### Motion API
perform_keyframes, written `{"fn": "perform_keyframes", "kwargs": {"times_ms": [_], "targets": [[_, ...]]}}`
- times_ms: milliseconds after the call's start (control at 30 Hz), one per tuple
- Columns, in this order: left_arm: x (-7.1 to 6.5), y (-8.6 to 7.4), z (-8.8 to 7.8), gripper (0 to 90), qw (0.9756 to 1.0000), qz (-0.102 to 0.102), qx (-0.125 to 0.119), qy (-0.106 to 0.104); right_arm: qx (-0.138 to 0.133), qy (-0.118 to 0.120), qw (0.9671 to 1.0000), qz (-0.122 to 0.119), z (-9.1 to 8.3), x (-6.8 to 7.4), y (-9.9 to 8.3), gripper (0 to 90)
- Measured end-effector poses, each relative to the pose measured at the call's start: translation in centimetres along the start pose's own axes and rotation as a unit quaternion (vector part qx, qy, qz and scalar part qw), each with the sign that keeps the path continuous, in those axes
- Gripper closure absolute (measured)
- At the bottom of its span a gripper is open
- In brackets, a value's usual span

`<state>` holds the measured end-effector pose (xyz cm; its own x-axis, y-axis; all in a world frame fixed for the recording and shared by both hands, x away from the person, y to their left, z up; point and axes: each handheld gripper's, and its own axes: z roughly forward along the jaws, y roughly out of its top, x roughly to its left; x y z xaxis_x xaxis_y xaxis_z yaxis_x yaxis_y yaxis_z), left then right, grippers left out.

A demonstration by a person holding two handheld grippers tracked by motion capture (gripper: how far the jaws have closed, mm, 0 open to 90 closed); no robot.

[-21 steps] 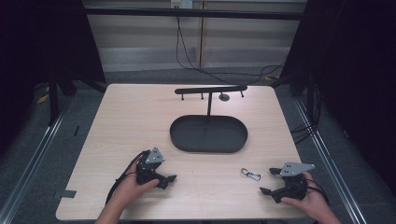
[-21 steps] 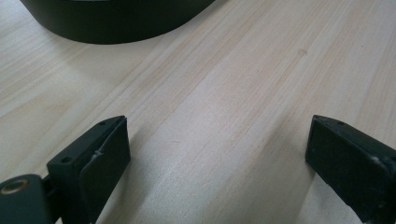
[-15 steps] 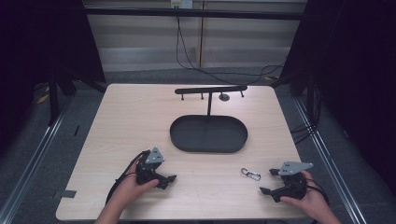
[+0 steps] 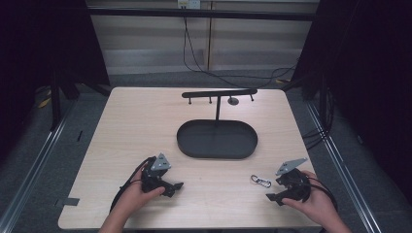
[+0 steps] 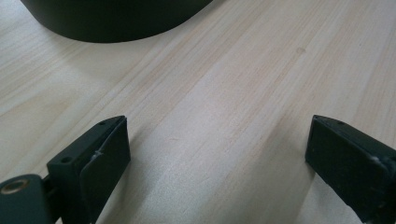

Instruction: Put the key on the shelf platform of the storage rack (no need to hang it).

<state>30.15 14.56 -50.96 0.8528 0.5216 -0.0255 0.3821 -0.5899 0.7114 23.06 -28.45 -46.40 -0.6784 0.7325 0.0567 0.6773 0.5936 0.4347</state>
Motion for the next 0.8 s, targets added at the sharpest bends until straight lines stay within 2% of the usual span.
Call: {"fn": "perform_keyframes", "kwargs": {"times_ms": [67,200,267,533,567,800], "targets": [[0.0,0.0,0.0,6.3,1.0000,0.000,-0.002,-0.001,0.020,0.001,0.9998,0.000,-0.3,-0.1,1.0,30.9],[0.0,0.0,0.0,6.3,1.0000,0.000,-0.002,-0.001,0.036,0.009,0.9993,-0.010,-0.2,-0.2,1.8,33.6],[0.0,0.0,0.0,6.3,1.0000,0.000,-0.002,-0.001,0.057,0.003,0.9981,-0.025,0.2,0.1,2.4,35.7],[0.0,0.0,0.0,6.3,1.0000,0.000,-0.002,-0.001,0.090,-0.009,0.9941,-0.060,1.4,-0.3,4.2,41.6],[0.0,0.0,0.0,6.3,1.0000,0.000,-0.002,-0.001,0.099,-0.010,0.9934,-0.057,1.5,-0.5,4.7,43.6],[0.0,-0.1,0.0,6.3,1.0000,0.001,-0.001,-0.003,0.120,0.005,0.9909,-0.061,2.1,-1.1,5.5,45.3]]}}
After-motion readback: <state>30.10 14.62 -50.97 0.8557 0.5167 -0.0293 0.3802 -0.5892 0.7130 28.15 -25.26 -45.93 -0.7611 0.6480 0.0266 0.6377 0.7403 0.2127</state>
